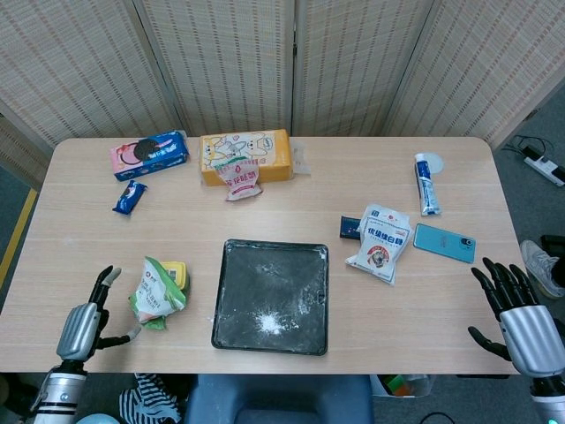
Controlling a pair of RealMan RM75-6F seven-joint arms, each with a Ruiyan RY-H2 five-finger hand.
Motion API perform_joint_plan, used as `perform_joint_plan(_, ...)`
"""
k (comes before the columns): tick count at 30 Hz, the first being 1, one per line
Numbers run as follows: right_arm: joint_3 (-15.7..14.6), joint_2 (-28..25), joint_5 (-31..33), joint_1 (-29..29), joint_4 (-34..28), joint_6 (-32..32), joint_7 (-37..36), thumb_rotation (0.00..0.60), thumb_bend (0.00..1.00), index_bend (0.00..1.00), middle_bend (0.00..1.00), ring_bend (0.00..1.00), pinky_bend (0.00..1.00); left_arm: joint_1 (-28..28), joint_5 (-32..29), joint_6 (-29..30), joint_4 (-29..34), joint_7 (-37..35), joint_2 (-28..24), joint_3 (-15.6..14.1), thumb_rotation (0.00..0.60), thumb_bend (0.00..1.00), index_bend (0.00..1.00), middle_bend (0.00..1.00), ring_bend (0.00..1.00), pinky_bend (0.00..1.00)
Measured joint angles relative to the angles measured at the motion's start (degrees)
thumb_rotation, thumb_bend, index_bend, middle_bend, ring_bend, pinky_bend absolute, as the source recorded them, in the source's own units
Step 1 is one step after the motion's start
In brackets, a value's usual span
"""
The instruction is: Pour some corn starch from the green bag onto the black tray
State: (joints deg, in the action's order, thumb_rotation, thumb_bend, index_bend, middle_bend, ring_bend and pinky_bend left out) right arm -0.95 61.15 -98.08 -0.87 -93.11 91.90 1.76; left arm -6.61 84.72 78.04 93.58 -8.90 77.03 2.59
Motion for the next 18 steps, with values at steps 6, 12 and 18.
perform_joint_plan(6, 0.67, 0.39, 1.68, -0.07, -0.11, -0.57, 1.57, 0.6, 0.21, 0.0, 0.0, 0.0, 0.0, -0.13, 9.32, 3.7, -0.04, 0.73, -9.21, -2.16, 0.6, 0.19, 0.0, 0.0, 0.34, 0.52)
perform_joint_plan(12, 2.4, 0.79, 5.58, -0.07, -0.18, -1.05, 3.07, 0.6, 0.21, 0.0, 0.0, 0.0, 0.0, 1.26, 10.59, 9.44, -5.6, 6.12, -9.91, -2.29, 0.6, 0.19, 0.0, 0.0, 0.06, 0.25)
perform_joint_plan(18, 3.25, 0.92, 7.18, 0.11, -0.7, -1.21, 4.03, 0.6, 0.21, 0.0, 0.0, 0.0, 0.0, 1.57, 8.25, 7.51, -8.56, 9.69, -9.13, -2.52, 0.6, 0.17, 0.0, 0.0, 0.0, 0.0)
